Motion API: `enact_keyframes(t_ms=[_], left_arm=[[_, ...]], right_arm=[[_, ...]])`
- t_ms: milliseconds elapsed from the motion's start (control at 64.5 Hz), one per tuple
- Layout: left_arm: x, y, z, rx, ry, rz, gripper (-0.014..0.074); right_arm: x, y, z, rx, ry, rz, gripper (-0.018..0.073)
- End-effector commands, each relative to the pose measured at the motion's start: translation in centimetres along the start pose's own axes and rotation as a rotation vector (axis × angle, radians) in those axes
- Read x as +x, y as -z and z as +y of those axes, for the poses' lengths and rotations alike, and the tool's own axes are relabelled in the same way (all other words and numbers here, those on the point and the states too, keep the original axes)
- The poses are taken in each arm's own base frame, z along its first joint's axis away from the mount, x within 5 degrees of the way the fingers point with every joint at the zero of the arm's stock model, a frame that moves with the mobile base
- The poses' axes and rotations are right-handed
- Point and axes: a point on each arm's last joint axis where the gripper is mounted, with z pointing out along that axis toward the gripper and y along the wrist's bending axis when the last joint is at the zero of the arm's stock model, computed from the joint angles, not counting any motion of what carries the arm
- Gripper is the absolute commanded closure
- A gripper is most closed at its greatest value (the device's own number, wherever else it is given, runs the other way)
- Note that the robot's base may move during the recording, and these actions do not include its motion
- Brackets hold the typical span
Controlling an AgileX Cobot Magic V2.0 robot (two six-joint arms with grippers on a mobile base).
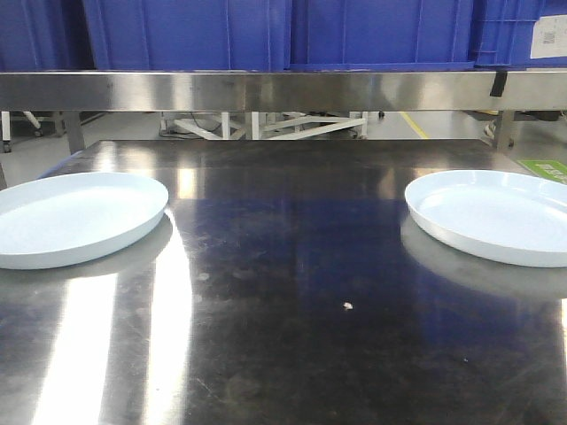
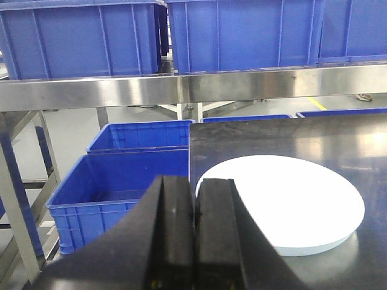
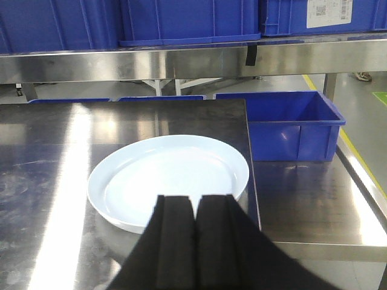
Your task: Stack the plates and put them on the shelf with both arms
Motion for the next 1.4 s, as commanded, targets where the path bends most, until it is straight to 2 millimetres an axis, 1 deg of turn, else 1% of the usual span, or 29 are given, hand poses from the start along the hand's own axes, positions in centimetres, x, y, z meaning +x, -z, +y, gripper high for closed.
enact_keyframes(t_ms=[0, 93, 202, 341, 512, 667, 775, 822, 884, 961, 1085, 1178, 1256, 1287, 1364, 1380], left_arm=[[-0.8, 0.2, 0.1, -0.013, 0.009, -0.103, 0.0513], [-0.9, 0.2, 0.1, -0.015, 0.023, -0.122, 0.0513], [-1.6, 0.3, 0.2, -0.022, 0.040, -0.178, 0.0513], [-2.7, 0.4, 0.3, -0.021, 0.042, -0.186, 0.0513], [-5.7, 0.0, 0.4, -0.011, 0.042, -0.135, 0.0513], [-8.3, -1.9, 0.6, -0.010, 0.028, -0.084, 0.0513], [-9.3, -4.1, 0.7, -0.007, -0.003, -0.011, 0.0513], [-9.6, -5.4, 0.7, -0.004, -0.003, 0.033, 0.0513], [-9.8, -6.9, 0.7, -0.001, -0.003, 0.080, 0.0513], [-10.0, -9.3, 0.7, 0.004, -0.002, 0.152, 0.0513], [-10.4, -12.5, 0.8, 0.009, -0.002, 0.222, 0.0513], [-10.5, -15.4, 0.8, 0.017, 0.016, 0.315, 0.0513], [-10.0, -17.7, 0.7, 0.031, 0.020, 0.429, 0.0513], [-10.2, -18.6, 0.8, 0.030, 0.025, 0.457, 0.0513], [-9.7, -21.0, 1.2, 0.020, 0.089, 0.565, 0.0513], [-9.4, -21.5, 1.3, 0.018, 0.103, 0.592, 0.0513]], right_arm=[[-0.9, 0.2, 0.1, -0.005, 0.008, -0.103, 0.0501], [-0.9, 0.2, 0.1, -0.005, 0.008, -0.103, 0.0501], [-0.9, 0.2, 0.1, -0.005, 0.008, -0.103, 0.0501], [-0.9, 0.2, 0.1, -0.005, 0.008, -0.103, 0.0501], [-0.9, 0.2, 0.1, -0.005, 0.008, -0.103, 0.0501], [-0.9, 0.2, 0.1, -0.005, 0.008, -0.103, 0.0501], [-0.9, 0.2, 0.1, -0.005, 0.008, -0.103, 0.0501], [-0.9, 0.2, 0.1, -0.005, 0.008, -0.103, 0.0501], [-0.9, 0.2, 0.1, -0.005, 0.008, -0.103, 0.0501], [-0.9, 0.2, 0.1, -0.005, 0.008, -0.103, 0.0501], [-0.9, 0.2, 0.1, -0.005, 0.008, -0.103, 0.0501], [-0.9, 0.2, 0.1, -0.005, 0.008, -0.103, 0.0501], [-0.9, 0.2, 0.1, -0.005, 0.008, -0.103, 0.0501], [-0.9, 0.2, 0.1, -0.005, 0.008, -0.103, 0.0501], [-0.9, 0.2, 0.1, -0.005, 0.008, -0.103, 0.0501], [-0.9, 0.2, 0.1, -0.005, 0.008, -0.103, 0.0501]])
